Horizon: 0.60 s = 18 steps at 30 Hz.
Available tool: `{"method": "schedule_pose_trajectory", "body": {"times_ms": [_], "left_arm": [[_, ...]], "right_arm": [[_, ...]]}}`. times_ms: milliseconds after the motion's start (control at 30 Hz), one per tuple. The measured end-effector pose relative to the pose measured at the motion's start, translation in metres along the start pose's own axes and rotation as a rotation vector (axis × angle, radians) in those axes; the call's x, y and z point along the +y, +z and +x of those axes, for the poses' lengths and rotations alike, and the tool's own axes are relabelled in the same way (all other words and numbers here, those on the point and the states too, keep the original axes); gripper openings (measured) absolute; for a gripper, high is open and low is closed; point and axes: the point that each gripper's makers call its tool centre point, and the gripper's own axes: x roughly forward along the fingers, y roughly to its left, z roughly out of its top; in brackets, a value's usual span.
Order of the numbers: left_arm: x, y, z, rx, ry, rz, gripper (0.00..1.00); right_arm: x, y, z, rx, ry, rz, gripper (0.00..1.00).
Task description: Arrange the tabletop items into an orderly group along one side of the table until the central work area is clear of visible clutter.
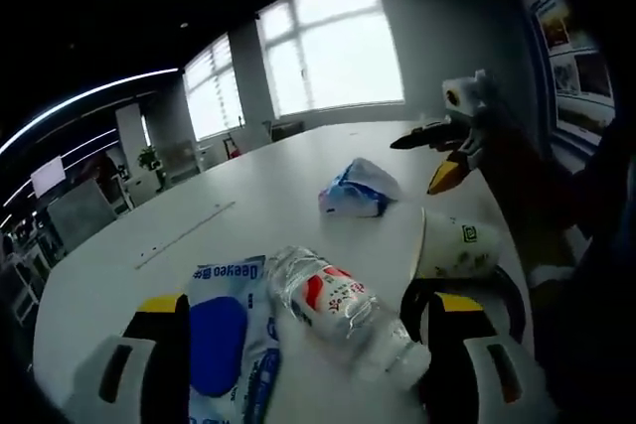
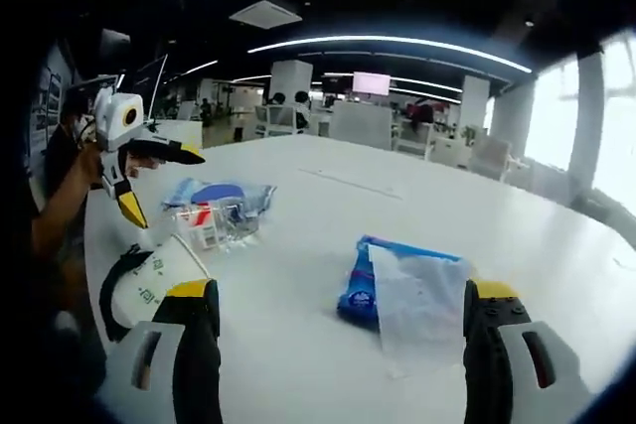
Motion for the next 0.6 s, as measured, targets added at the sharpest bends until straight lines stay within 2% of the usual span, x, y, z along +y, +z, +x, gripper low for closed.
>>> {"method": "schedule_pose_trajectory", "body": {"times_ms": [233,600], "left_arm": [[-0.009,-0.006,-0.003,0.015,-0.016,0.002,1.0],[-0.017,-0.008,-0.014,-0.024,0.006,-0.02,1.0]], "right_arm": [[0.007,0.0,-0.002,0.0,0.023,-0.012,1.0],[0.012,0.003,-0.005,-0.01,0.029,-0.027,1.0]]}}
